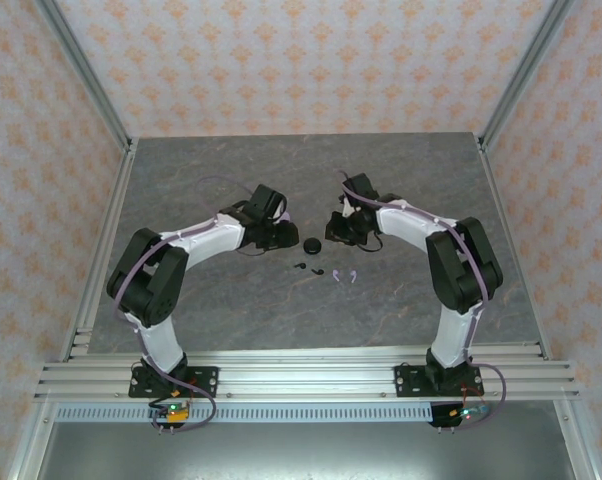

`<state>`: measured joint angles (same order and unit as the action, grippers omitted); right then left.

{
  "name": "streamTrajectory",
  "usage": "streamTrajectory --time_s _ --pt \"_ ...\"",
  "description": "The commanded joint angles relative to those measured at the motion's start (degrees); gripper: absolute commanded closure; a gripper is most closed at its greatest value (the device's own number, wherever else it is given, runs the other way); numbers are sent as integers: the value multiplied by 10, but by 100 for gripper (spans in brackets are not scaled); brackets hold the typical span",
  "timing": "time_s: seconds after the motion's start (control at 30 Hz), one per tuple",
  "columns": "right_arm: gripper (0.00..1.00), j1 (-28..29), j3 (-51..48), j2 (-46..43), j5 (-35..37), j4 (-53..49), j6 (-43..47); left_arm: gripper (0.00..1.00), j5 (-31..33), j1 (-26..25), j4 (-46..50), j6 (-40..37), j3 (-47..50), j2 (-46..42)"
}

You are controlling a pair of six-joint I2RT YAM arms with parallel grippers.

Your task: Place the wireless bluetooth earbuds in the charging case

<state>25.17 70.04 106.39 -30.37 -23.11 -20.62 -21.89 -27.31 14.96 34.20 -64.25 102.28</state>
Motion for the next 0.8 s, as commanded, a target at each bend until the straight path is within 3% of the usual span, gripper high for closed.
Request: streamTrajectory --time_s 0.0,0.2,0.77 --pt "73 -10 -25 -13 -65 43 -13 55 -39 4 -60 40 32 -15" --pt "70 -19 -46 -4 -99 89 -34 48 -83 4 -145 91 72 -10" --pt "71 -19 -42 31 -127 115 -54 51 -101 3 -191 119 70 33"
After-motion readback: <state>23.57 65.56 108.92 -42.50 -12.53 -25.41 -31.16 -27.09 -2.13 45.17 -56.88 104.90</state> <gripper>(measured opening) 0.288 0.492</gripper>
